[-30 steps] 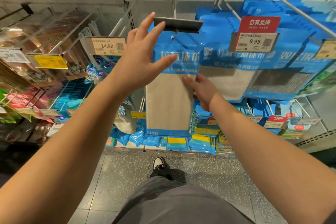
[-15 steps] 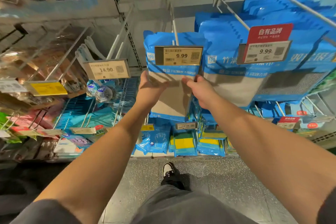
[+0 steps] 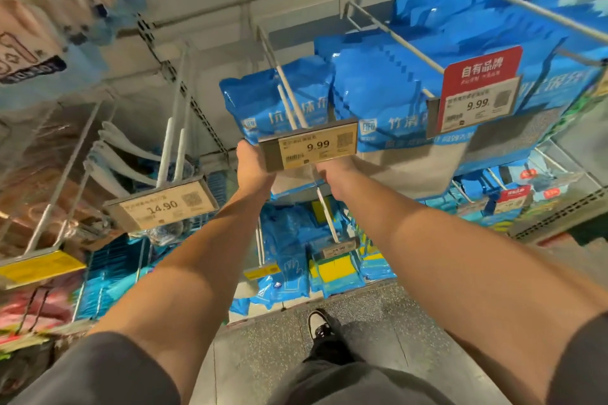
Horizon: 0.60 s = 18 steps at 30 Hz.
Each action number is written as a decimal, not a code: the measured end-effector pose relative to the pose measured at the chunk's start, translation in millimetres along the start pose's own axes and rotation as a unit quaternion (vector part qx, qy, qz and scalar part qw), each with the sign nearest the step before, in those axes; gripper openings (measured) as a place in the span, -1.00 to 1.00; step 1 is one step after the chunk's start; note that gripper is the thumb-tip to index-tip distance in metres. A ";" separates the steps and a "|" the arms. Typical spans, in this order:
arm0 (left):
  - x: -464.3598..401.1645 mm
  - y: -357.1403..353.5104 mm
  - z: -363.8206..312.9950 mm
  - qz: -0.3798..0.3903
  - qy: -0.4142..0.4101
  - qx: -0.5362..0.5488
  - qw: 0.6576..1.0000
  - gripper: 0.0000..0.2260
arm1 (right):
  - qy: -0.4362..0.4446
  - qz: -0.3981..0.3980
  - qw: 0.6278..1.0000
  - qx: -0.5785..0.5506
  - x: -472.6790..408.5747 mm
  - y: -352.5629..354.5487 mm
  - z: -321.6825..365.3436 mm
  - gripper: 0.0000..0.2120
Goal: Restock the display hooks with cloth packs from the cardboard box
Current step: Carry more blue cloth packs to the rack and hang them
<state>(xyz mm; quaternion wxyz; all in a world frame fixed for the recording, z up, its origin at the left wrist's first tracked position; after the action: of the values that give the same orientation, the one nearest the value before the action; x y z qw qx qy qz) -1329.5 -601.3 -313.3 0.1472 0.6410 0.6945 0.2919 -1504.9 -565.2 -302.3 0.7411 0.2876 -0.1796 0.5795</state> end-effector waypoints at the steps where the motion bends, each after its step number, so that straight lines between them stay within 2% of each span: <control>1: 1.0 0.1 -3.8 0.010 -0.002 0.005 1.000 -0.32 | 0.008 -0.001 1.000 0.022 3.1 2.3 0.5 -0.70; 3: 3.5 1.3 -9.3 0.018 0.006 0.014 1.000 -0.34 | 0.022 -0.005 0.997 0.080 13.9 6.1 -2.2 -0.53; 4: 7.1 2.8 -9.9 0.012 0.011 0.012 1.000 -0.38 | 0.029 -0.002 0.993 0.112 19.2 7.4 -5.6 -0.51; 5: 15.7 4.7 -10.6 0.009 0.022 0.025 0.999 -0.44 | 0.034 -0.001 0.990 0.134 27.5 8.6 -9.9 -0.53; 8: 64.6 9.5 -1.5 -0.003 0.083 -0.017 0.996 -0.35 | 0.080 0.032 0.979 0.187 59.0 15.7 -37.3 -0.72; 9: 85.8 10.8 6.1 0.007 0.086 -0.047 0.995 -0.38 | 0.102 0.046 0.969 0.221 69.9 18.0 -49.8 -0.79; 11: 134.3 15.0 22.8 0.036 0.069 -0.099 0.992 -0.53 | 0.135 0.071 0.942 0.299 92.8 21.8 -74.7 -0.79; 13: 186.3 22.4 47.8 0.033 0.061 -0.122 0.990 -0.64 | 0.150 0.092 0.919 0.354 121.4 22.9 -100.8 -0.82; 16: 259.6 39.0 89.1 0.033 0.061 -0.136 0.988 -0.65 | 0.182 0.133 0.871 0.436 163.5 16.7 -141.2 -0.74; 18: 305.7 53.3 120.9 0.054 0.104 -0.141 0.983 -0.60 | 0.170 0.162 0.860 0.453 189.5 7.2 -165.9 -0.71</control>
<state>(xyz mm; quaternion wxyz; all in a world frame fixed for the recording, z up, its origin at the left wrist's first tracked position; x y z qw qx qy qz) -1258.0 -276.3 -324.7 0.1472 0.6167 0.6222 0.4593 -1472.9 -315.6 -314.8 0.4440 0.4556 0.1871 0.7485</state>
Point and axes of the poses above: each hand's wrist, its own x-axis away from the middle knuckle, its own y-axis out of the back of the hand, z = x × y, the point moved 3 cm from there along -x, towards the middle knuckle, and after that the axes turned 2 degrees about -x, right-handed, at the moved point
